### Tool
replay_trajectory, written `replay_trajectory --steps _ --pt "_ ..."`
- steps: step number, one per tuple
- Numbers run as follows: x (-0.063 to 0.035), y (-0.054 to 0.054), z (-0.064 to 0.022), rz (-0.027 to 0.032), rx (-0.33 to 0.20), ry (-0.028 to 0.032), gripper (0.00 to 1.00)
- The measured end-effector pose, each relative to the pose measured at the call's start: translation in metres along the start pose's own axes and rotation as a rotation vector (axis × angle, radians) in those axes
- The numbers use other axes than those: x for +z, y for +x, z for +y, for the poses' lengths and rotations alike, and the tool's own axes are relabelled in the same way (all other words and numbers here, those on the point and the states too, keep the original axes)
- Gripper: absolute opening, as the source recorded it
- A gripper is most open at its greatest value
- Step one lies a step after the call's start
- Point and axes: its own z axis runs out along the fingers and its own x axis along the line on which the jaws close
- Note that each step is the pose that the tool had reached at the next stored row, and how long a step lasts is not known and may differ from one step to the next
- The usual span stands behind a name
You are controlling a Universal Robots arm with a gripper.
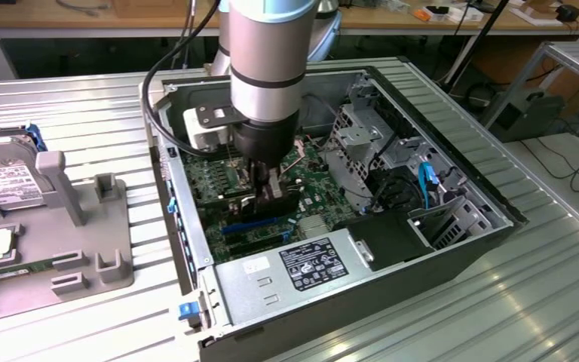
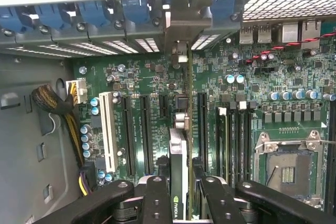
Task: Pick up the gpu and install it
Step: 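Insert the gpu into the slot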
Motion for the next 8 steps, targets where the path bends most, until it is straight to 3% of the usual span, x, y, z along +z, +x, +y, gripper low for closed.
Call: replay_trajectory --steps 8 --pt "0.005 -0.0001 0.001 0.0001 0.002 0.0019 0.27"
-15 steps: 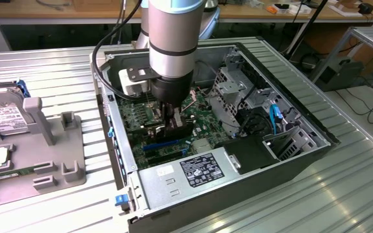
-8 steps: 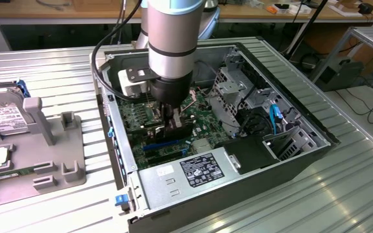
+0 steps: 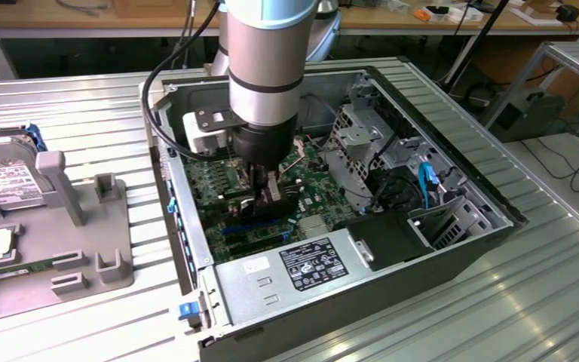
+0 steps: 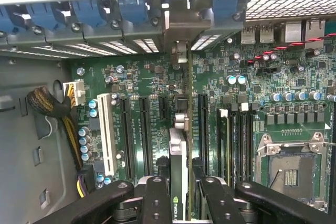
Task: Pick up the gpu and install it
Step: 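Insert the gpu into the slot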
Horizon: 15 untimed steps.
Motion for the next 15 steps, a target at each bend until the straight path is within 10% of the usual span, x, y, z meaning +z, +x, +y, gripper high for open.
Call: replay_trajectory --steps 15 --pt "0.0001 -0.0035 0.0001 -0.0058 0.0 -0.0002 0.27"
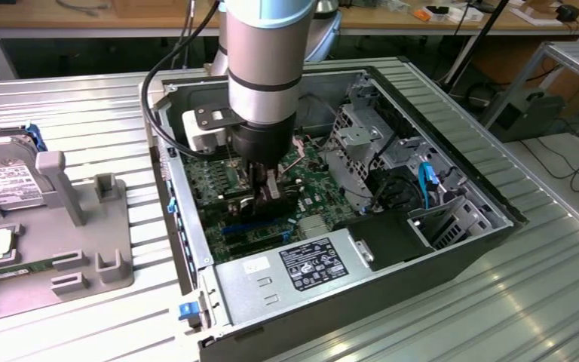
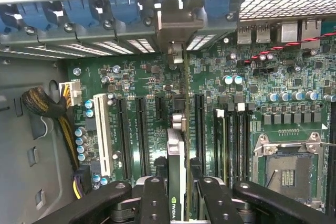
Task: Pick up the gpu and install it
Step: 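Insert the gpu into the slot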
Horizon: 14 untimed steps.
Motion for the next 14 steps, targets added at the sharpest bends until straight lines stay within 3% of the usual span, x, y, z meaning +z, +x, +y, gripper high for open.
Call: replay_trajectory --steps 1,2,14 --pt "0.0001 -0.0001 0.0 -0.0065 0.001 -0.0004 0.27" --pt "0.0002 -0.0002 0.0 -0.0073 0.001 -0.0004 0.27" --pt "0.0006 -0.0018 0.0 -0.0076 0.002 -0.0002 0.27"
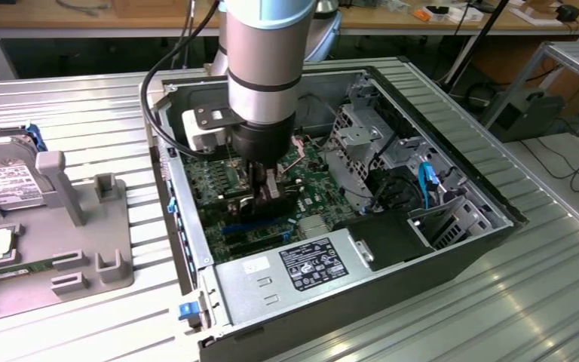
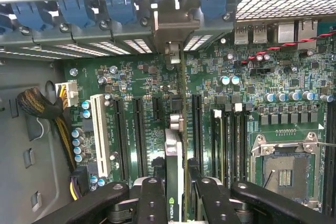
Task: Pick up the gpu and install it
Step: 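Insert the gpu into the slot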
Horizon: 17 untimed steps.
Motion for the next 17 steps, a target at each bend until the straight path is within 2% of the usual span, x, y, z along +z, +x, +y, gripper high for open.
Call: replay_trajectory --steps 7,12,17 --pt "0.0005 -0.0016 0.0002 0.0011 0.0 -0.0001 0.27" --pt "0.0043 -0.0015 0.0005 0.0045 0.0 0.0 0.27" --pt "0.0044 -0.0015 0.0005 0.0045 0.0 0.0 0.27"
